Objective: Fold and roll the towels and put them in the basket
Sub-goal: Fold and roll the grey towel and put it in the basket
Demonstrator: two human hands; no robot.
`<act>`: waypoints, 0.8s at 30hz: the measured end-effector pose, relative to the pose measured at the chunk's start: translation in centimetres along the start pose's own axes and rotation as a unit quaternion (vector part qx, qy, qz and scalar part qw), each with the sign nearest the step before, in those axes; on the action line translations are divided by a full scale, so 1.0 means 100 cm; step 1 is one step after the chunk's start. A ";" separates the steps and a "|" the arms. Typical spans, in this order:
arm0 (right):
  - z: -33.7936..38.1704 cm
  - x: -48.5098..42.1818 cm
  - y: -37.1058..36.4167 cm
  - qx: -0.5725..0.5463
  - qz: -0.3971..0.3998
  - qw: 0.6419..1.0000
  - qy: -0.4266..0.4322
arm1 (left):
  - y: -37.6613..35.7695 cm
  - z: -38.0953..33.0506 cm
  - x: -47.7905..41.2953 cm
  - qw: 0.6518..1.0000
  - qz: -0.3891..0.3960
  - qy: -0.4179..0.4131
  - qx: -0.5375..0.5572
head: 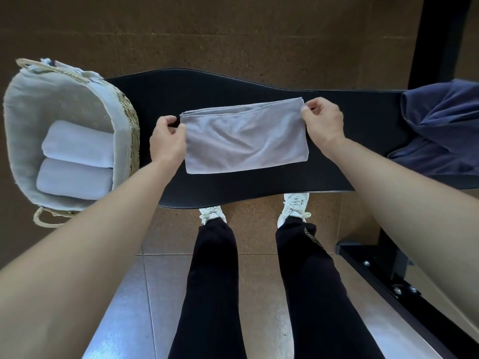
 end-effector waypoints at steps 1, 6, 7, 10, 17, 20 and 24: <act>-0.003 0.003 -0.002 0.002 0.002 1.000 0.000 | -0.001 0.001 0.004 1.000 0.006 -0.008 -0.008; -0.025 0.023 -0.012 0.019 0.007 1.000 -0.017 | -0.006 0.027 0.027 0.999 0.021 -0.001 -0.026; -0.028 0.027 -0.016 0.016 0.013 1.000 -0.023 | -0.008 0.032 0.033 0.999 0.023 0.002 -0.031; -0.034 0.037 -0.028 0.025 0.039 0.998 -0.047 | -0.018 0.045 0.046 0.997 0.035 0.017 -0.062; -0.056 0.051 -0.033 0.004 0.090 0.990 -0.106 | -0.021 0.068 0.068 0.985 0.052 0.043 -0.158; -0.068 0.062 -0.028 0.000 0.086 0.991 -0.106 | -0.013 0.045 0.078 0.982 -0.023 -0.057 -0.177; -0.072 0.068 -0.029 -0.023 0.086 0.992 -0.088 | -0.047 -0.014 0.085 0.955 0.018 -0.241 -0.171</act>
Point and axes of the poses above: each hand's wrist, its own x-axis away from the middle knuckle, its own y-axis out of the back of the hand, z = x × y, the point moved 10 cm from there along -x, towards the middle knuckle, and after that the axes turned 3 degrees about x, right-handed, at the moved point
